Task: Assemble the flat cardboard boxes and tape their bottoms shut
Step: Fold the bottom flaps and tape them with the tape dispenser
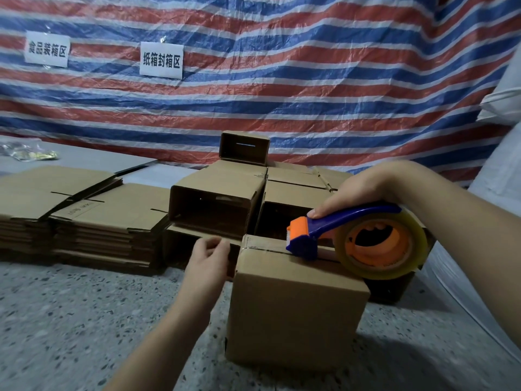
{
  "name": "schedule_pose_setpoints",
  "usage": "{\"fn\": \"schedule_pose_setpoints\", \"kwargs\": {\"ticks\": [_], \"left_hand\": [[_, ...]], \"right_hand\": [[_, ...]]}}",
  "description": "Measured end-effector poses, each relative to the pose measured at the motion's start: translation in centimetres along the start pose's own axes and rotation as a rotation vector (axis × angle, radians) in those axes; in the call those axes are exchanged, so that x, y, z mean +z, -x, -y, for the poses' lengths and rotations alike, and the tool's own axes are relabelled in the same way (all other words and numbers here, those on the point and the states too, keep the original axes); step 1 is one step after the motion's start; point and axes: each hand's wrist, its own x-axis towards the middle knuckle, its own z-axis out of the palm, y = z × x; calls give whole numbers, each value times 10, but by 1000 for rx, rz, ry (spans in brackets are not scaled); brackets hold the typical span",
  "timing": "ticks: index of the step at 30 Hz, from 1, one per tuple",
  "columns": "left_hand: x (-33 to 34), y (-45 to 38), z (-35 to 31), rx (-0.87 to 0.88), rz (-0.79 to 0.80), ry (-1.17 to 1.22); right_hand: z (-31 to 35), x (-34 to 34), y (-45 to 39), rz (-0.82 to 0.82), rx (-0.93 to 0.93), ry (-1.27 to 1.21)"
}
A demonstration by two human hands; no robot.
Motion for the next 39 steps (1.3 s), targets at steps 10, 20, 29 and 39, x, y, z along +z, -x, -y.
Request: {"fn": "schedule_pose_setpoints", "kwargs": {"ticks": [10,20,29,39], "left_hand": [[7,34,-13,503,158,-846],[6,31,-12,512,153,-993],[51,38,-36,677,270,-1378],[66,31,-24,740,447,-1530]], "right_hand": [[-1,-3,-3,19,45,19],[-58,-16,5,99,192,185],[-72,-3,-2,83,168,99],[-100,-18,2,137,119,80]]}}
